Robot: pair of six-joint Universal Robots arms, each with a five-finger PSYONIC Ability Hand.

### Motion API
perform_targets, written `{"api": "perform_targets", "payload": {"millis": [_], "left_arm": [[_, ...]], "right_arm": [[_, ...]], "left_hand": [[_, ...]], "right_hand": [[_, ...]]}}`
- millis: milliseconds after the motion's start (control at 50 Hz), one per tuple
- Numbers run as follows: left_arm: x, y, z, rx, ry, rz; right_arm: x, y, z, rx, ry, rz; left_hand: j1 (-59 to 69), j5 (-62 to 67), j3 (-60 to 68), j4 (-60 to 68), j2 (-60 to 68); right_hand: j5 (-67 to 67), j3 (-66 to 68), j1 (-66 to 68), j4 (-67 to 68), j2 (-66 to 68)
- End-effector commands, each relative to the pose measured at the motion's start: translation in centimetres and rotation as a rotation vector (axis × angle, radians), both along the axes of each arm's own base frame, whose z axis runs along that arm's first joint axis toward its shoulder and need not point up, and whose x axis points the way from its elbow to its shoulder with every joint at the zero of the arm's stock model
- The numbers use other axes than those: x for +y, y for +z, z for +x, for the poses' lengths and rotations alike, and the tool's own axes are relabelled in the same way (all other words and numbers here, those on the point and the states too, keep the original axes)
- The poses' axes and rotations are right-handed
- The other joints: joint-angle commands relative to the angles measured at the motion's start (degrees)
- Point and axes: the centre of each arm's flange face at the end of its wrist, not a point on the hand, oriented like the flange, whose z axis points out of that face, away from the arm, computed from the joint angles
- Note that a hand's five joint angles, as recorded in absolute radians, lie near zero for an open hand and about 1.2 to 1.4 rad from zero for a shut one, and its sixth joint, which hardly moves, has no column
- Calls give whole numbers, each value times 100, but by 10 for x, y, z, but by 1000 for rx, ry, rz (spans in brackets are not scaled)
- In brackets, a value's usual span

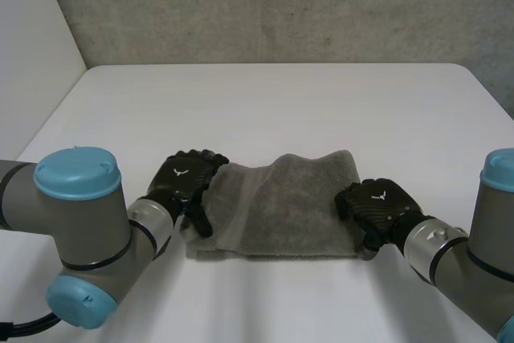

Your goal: Fold the laundry

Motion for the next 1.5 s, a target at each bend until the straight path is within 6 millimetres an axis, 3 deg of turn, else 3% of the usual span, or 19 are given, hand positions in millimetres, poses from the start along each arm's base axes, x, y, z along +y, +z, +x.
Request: {"api": "perform_targets", "payload": {"millis": [20,100,220,340,440,500,540,660,720,760,780,800,840,940,980,1060,1320,1400,1500], "left_arm": [[-2,4,5,-9,48,-11],[0,13,7,5,55,-23],[6,27,10,15,55,-34],[7,65,12,58,61,-111],[3,103,14,112,74,-206],[2,126,16,140,90,-264],[2,136,18,153,100,-291],[5,162,24,190,137,-363],[7,161,25,194,137,-357],[8,160,24,200,136,-351],[8,158,24,206,136,-340],[8,155,24,212,137,-326],[7,152,23,219,137,-314],[5,139,20,221,133,-270],[3,131,18,212,134,-247],[-4,102,14,192,142,-162],[14,3,5,60,124,126],[15,1,4,55,122,130],[9,33,0,112,117,47]], "right_arm": [[-3,-10,1,1,-7,-12],[-11,-6,-1,14,-47,-42],[-22,9,-2,83,-87,-137],[-19,33,17,147,8,-288],[38,72,89,162,323,-551],[54,73,103,169,397,-589],[83,63,132,190,546,-634],[121,28,157,216,755,-598],[130,5,161,251,821,-538],[128,1,161,261,798,-509],[128,1,161,261,797,-509],[123,7,159,250,750,-500],[118,17,158,215,687,-487],[87,60,144,-4,429,-392],[52,79,122,-163,240,-276],[28,86,103,-298,106,-159],[8,18,91,-259,74,170],[5,-10,92,-215,62,228],[2,-4,94,-203,72,193]], "left_hand": [[153,57,167,168,168],[153,57,167,168,168],[137,40,150,151,151],[103,7,117,118,118],[86,-10,100,101,101],[69,-27,83,84,84],[69,-27,83,84,84],[36,-61,50,50,50],[36,-61,49,50,50],[36,-61,49,50,50],[19,-77,33,34,34],[19,-78,33,33,33],[19,-78,33,33,33],[19,-78,33,33,33],[19,-78,33,33,33],[19,-78,33,33,33],[69,-27,83,84,84],[69,-27,83,84,84],[86,-10,100,101,101]], "right_hand": [[1680,1682,1695,1706,1672],[4174,4176,4189,4200,4166],[4181,4182,4195,4206,4173],[4181,4182,4195,4206,4173],[4181,4182,4195,4206,4173],[4181,4182,4195,4206,4173],[4181,4182,4195,4206,4173],[4181,4182,4195,4206,4173],[3615,3616,3630,3641,3607],[-233,-231,-218,-207,-241],[-254,-252,-239,-228,-262],[-2286,-2284,-2271,-2260,-2294],[-2819,-2818,-2805,-2794,-2827],[-2819,-2818,-2805,-2794,-2827],[-2819,-2818,-2805,-2794,-2827],[-2819,-2818,-2805,-2794,-2827],[-2819,-2818,-2805,-2794,-2827],[-2819,-2818,-2805,-2794,-2827],[-2819,-2818,-2805,-2794,-2827]]}}
